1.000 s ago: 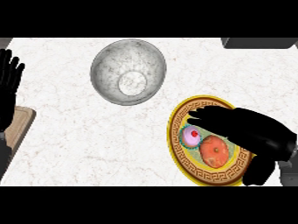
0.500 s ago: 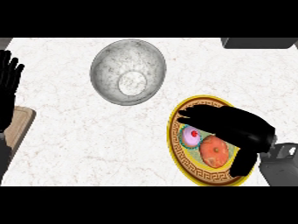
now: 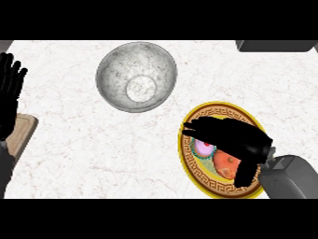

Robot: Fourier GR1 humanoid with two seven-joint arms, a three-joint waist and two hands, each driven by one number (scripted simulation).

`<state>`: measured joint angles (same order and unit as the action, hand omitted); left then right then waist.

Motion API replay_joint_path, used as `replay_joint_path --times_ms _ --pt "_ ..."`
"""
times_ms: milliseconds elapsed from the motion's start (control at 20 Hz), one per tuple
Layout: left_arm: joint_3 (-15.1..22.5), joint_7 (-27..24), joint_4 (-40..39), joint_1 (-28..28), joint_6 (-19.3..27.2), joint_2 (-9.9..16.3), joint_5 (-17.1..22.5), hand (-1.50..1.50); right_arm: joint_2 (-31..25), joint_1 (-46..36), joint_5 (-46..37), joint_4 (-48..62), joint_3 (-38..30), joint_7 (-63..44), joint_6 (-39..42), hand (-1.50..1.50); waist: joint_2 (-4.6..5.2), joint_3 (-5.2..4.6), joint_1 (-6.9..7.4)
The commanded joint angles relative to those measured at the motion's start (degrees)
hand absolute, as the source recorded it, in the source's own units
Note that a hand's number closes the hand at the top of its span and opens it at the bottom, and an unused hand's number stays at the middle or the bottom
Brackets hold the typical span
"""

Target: Pick the cupcake from the plate and place it in the bowl

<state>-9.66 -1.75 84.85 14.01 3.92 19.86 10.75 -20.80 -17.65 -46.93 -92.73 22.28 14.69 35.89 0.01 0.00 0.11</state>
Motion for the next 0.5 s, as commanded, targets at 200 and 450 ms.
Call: replay_joint_path --times_ms 200,450 --pt "-1.6 -0.1 1.7 -2.2 -1.4 -1.3 -0.2 0.0 4.9 -3.1 -5.8 9.4 -1.2 1.8 -2.0 -1.5 0.02 0.0 0.21" --pt "-1.0 0.1 1.3 -1.1 -0.7 -2.1 -2.7 0.0 6.6 -2.7 -8.3 9.3 -1.4 -0.4 0.5 -1.5 0.0 0.0 0.06"
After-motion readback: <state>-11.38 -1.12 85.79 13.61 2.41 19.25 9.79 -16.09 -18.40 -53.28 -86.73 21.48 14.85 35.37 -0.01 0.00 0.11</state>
